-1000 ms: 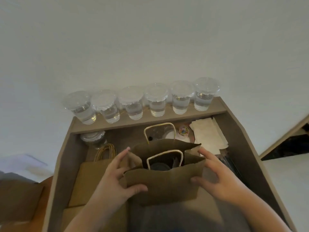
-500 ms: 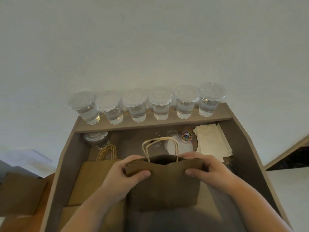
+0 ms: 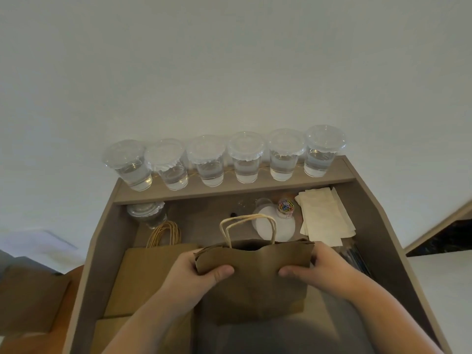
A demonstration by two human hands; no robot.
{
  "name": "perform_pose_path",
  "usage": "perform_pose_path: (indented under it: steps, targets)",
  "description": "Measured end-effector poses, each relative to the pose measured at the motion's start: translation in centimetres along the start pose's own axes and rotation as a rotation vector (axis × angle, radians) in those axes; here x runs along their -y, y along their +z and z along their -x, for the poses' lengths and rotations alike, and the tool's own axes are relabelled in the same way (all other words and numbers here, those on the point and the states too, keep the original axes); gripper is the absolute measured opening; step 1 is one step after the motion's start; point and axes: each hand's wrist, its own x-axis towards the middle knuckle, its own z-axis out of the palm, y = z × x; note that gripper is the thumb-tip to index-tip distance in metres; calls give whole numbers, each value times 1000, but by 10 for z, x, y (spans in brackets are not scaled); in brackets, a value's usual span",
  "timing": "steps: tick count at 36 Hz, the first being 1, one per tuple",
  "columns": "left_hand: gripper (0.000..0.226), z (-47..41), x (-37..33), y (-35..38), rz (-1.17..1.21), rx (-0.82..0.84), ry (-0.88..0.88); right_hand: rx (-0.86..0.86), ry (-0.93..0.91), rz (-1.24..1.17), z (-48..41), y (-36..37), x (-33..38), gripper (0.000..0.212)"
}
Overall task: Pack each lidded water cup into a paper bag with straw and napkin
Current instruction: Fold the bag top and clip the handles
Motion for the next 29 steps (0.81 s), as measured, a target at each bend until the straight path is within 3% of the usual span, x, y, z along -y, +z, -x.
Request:
perform_pose_path:
  steps: [6,13,17,20,26,29]
  targets:
    - [17,7,-5,6,21,-37,77,-42,-49,-45,10,2,8,11]
    - [17,13,-8,3,-31,-101,155,-108,-188,-164,18,12,18,16]
    - [33,16,-13,1,-15,-27,168,-34,-217,-92,27,8,22,19]
    - [30,19,-14,2,-75,-16,219,21,-230,2,31,6,28,12]
    - [42,20,-8,1,-37,-8,221,-93,-283,-67,28,14,30,18]
    - [49,18,5,-5,-35,80,133,-158,-302,-38,26,17,20,18]
